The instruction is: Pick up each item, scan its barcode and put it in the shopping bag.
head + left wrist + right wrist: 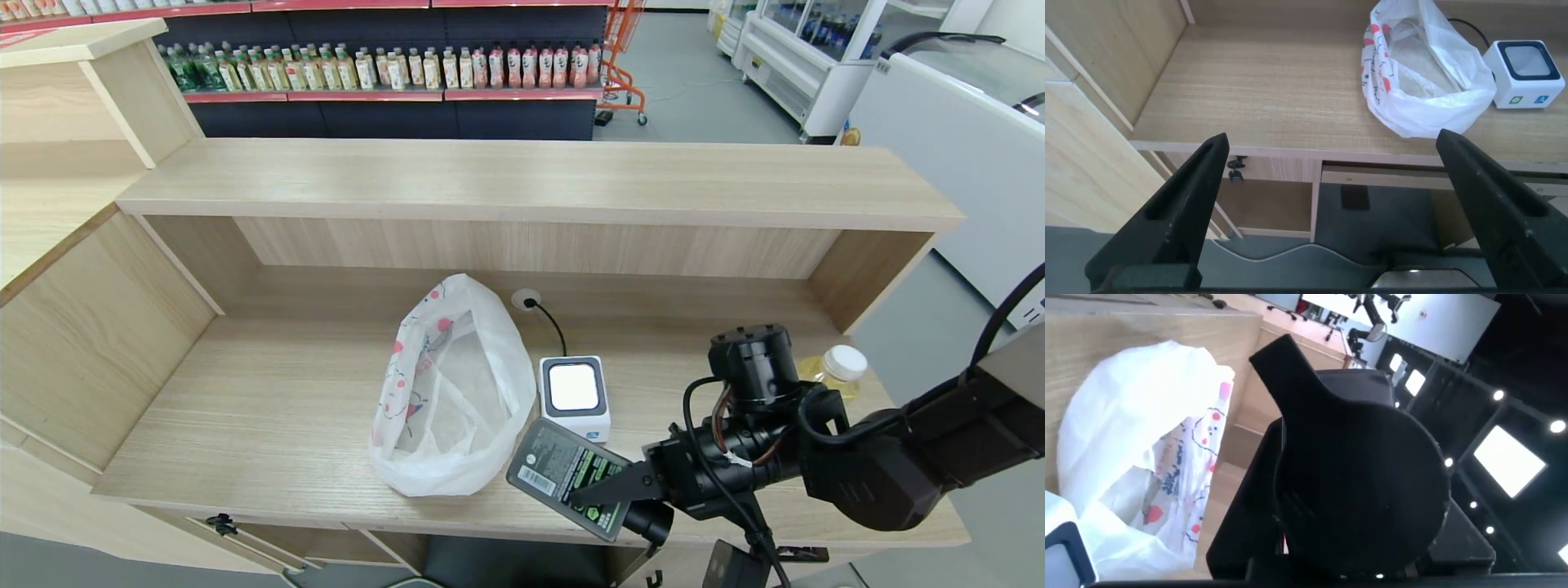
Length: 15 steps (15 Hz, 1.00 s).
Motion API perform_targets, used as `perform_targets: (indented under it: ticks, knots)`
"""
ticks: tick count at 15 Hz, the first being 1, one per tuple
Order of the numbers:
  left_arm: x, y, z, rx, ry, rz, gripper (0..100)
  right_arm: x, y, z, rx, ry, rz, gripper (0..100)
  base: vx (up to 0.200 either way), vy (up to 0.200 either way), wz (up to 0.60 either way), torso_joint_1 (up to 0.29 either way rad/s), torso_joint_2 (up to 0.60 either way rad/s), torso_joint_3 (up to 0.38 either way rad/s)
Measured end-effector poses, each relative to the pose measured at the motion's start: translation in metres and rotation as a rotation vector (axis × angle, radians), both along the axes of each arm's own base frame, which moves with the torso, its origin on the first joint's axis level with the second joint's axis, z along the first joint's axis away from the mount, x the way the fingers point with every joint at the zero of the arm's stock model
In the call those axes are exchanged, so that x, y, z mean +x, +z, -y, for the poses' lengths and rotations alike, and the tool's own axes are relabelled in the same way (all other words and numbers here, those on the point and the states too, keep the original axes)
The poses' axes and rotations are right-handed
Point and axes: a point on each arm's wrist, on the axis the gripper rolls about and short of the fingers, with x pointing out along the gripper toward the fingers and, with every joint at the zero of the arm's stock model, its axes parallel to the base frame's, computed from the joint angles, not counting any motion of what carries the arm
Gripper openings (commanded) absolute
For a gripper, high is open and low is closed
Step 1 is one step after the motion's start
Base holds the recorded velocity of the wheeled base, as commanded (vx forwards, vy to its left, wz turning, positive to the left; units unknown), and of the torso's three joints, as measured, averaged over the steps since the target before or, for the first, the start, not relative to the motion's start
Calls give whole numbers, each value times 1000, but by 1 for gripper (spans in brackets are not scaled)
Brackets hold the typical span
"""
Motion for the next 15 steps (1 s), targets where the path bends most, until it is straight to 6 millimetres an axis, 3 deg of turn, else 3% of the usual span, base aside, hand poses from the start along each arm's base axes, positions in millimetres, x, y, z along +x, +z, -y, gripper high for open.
perform_targets:
  ticks: [15]
  knots:
    - [0, 0, 0, 0, 0, 0, 100, 2, 0, -10, 47, 88, 25, 0, 0, 0, 0, 0, 0, 0]
